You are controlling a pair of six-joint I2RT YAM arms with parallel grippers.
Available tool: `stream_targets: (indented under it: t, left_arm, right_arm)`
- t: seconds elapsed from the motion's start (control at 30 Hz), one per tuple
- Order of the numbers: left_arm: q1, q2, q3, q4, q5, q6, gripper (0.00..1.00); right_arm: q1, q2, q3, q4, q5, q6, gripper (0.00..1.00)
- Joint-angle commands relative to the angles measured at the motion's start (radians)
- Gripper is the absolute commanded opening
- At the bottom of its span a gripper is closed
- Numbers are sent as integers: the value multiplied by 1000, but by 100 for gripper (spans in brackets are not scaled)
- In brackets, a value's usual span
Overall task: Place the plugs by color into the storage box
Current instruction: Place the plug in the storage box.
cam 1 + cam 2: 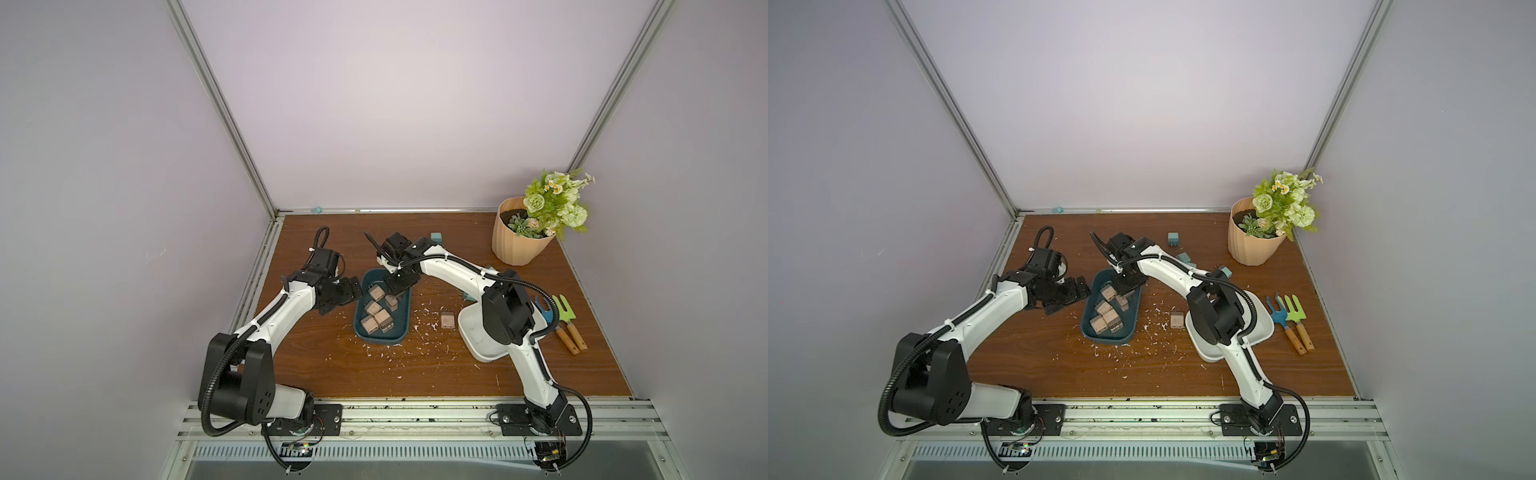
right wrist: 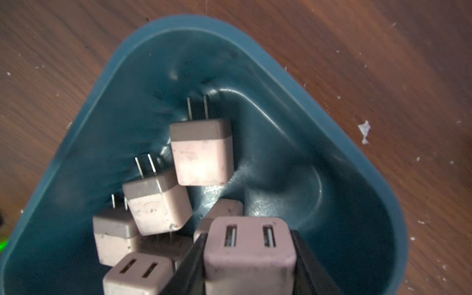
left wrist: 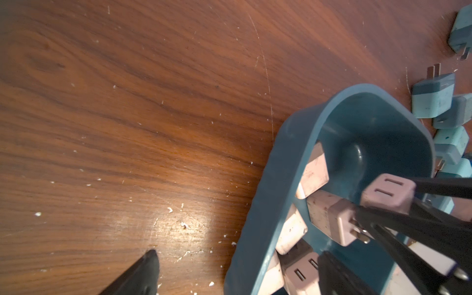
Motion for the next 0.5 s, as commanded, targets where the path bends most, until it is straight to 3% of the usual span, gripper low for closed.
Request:
stream_targets:
  t: [0.0, 0.23, 0.47]
  left_arm:
    - [4, -15, -4, 0, -13, -22, 98]
    - [4, -4, -4, 12, -13, -22, 98]
    - [4, 25, 25, 17, -8, -8, 99]
  right_arm:
    - [7, 36, 22, 19, 7, 6, 46]
    - [12, 39, 40, -1, 18, 9, 56]
    - [13, -51, 52, -44, 42, 18, 68]
